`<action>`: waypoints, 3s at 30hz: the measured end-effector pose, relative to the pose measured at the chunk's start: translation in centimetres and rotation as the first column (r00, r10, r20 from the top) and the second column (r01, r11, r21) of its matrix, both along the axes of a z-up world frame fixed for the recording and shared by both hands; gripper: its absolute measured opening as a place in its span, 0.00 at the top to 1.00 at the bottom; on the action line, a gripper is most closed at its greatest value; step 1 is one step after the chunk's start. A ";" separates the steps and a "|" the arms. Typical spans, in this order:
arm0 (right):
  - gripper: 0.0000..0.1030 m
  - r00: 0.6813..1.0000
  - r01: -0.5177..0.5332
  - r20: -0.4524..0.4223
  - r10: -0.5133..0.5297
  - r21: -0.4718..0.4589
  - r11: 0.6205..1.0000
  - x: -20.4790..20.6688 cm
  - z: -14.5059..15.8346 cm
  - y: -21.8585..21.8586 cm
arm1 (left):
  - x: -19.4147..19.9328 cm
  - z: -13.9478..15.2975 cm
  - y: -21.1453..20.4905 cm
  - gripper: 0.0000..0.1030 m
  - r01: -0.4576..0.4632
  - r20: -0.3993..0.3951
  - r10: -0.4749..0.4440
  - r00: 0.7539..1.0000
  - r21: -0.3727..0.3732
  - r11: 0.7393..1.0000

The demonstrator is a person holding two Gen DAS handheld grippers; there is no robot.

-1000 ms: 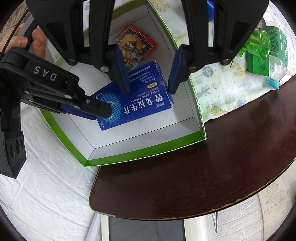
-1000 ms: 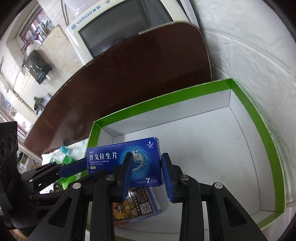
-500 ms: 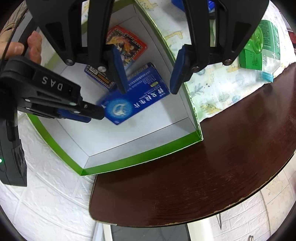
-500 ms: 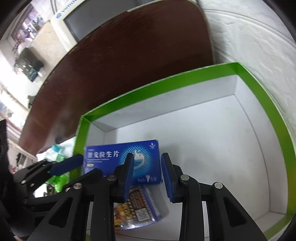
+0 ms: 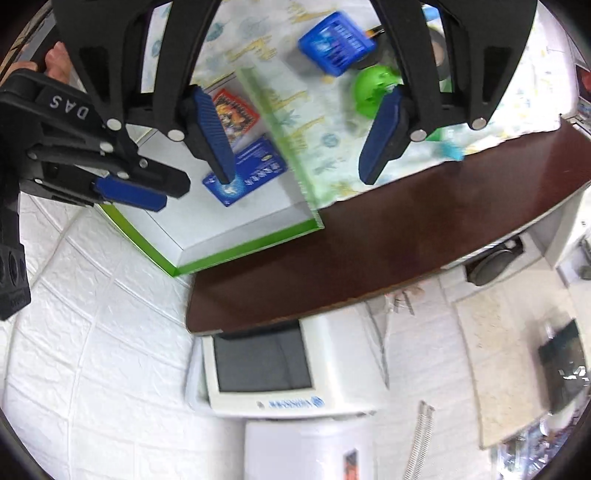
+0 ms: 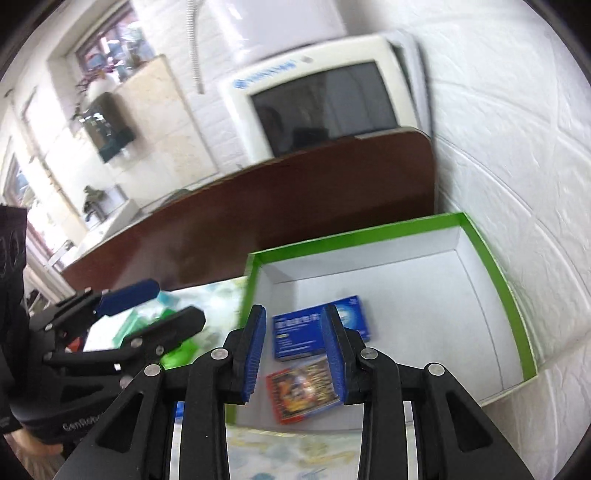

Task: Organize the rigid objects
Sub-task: 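Move the right gripper to the blue mentos container and grasp it, then carry the mentos container into the green box and open the right gripper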

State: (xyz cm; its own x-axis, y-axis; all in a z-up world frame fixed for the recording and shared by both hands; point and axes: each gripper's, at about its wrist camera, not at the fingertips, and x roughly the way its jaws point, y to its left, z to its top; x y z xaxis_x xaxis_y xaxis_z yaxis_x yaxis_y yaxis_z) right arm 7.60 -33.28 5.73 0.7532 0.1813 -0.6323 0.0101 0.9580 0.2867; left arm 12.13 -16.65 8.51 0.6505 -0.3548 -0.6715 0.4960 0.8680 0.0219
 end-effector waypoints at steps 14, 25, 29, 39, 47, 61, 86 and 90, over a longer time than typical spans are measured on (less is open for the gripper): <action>0.68 0.976 -0.206 -0.086 0.201 -0.055 0.977 -1.3 -2.4 12.3 | -4.3 -2.5 14.1 0.33 -0.182 -0.082 0.175 0.981 -0.094 0.979; 0.68 0.963 -0.067 -0.255 0.081 0.063 0.996 0.6 -7.9 12.9 | -5.6 -9.0 13.1 0.44 -0.130 -0.284 0.071 0.956 -0.193 0.973; 0.68 0.960 -0.035 -0.273 0.064 0.111 0.993 1.5 -9.0 12.5 | -5.2 -10.3 12.0 0.46 -0.110 -0.310 0.046 0.950 -0.191 0.975; 0.68 0.926 -0.089 -0.333 0.175 0.258 0.962 -0.2 -10.2 14.0 | -5.3 -11.3 15.4 0.46 -0.175 -0.329 0.104 0.939 -0.194 0.965; 0.68 0.953 0.035 -0.300 0.039 0.239 0.970 -2.7 -9.6 12.5 | -5.2 -10.7 14.6 0.46 -0.109 -0.316 0.032 0.948 -0.231 0.967; 0.68 0.940 -0.005 -0.322 0.111 0.313 0.950 0.6 -10.7 12.0 | -4.9 -12.0 12.9 0.46 -0.119 -0.378 0.023 0.926 -0.232 0.966; 0.68 0.926 -0.133 -0.276 0.257 0.397 0.908 -0.7 -12.1 12.6 | -3.6 -12.2 14.9 0.80 -0.175 -0.445 0.004 0.896 -0.345 0.922; 0.68 0.926 -0.154 -0.271 0.262 0.361 0.920 -1.0 -11.6 13.0 | -3.9 -11.8 14.2 0.80 -0.149 -0.422 0.003 0.907 -0.315 0.937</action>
